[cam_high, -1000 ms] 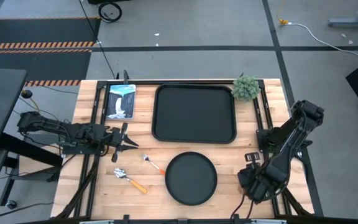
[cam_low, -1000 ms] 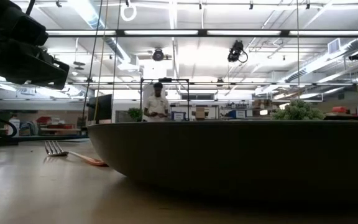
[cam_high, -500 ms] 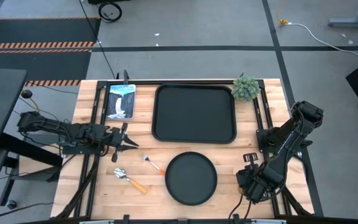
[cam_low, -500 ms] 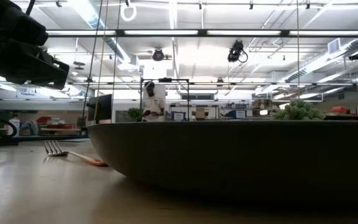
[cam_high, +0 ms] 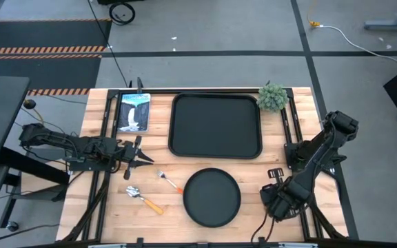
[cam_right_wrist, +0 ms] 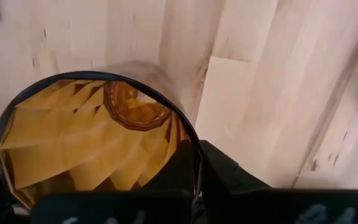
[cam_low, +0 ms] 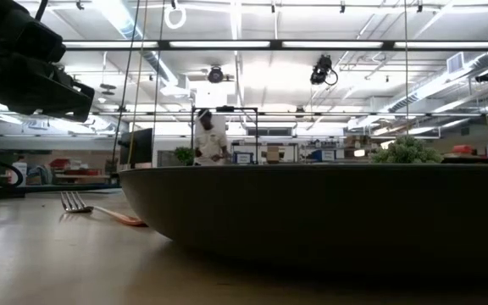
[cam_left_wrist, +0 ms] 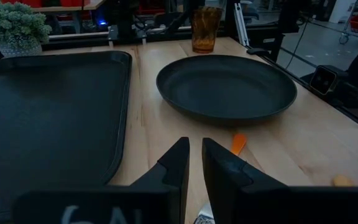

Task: Pick and place plate/cup/fork/spoon on tray
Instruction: Put the yellow cup on the top left of the black serving tray

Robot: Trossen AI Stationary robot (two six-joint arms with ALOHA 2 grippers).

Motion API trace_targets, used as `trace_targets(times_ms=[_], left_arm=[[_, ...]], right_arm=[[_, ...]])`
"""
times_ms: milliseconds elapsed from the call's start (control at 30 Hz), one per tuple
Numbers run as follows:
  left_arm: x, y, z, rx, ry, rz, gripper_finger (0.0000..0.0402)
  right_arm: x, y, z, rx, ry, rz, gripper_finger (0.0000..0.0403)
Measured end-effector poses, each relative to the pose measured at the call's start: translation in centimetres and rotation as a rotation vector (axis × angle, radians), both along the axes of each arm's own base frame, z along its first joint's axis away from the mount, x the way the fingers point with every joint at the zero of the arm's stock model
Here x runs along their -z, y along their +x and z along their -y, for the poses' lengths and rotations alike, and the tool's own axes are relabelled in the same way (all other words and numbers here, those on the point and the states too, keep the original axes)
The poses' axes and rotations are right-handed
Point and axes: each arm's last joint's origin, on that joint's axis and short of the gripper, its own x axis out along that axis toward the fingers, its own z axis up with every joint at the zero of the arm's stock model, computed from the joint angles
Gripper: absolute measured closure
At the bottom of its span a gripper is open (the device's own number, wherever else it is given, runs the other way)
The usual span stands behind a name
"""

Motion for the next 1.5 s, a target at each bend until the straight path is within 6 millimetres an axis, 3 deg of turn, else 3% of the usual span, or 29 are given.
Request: trace_targets(times_ms=[300, 533, 800, 1033, 1367, 1500], left_arm=[[0.0, 0.0, 0.0, 0.0, 0.0, 0.0, 0.0349], [0.0, 0.0, 0.0, 0.0, 0.0, 0.0, 0.0349], [0.0, 0.0, 0.0, 0.0, 0.0, 0.0, 0.0349], [0.0, 0.0, 0.0, 0.0, 0.0, 0.0, 0.0349], [-0.1, 0.0, 0.0, 0.0, -0.001, 0.007, 0.0349], [-0.1, 0.0, 0.0, 0.0, -0.002, 0.007, 0.0349]], right_arm=[[-0.9, 2.9, 3.7, -0.039, 0.001, 0.022, 0.039], [-4.7, 4.7, 9.3, -0.036, 0.002, 0.09, 0.039], [-7.9, 6.6, 17.8, 0.035, -0.023, 0.144, 0.039], [-9.0, 7.2, 26.0, 0.125, -0.049, 0.179, 0.039], [-6.8, 8.7, 38.3, 0.303, 0.007, 0.185, 0.039], [-5.7, 8.3, 43.2, 0.405, 0.026, 0.191, 0.039]])
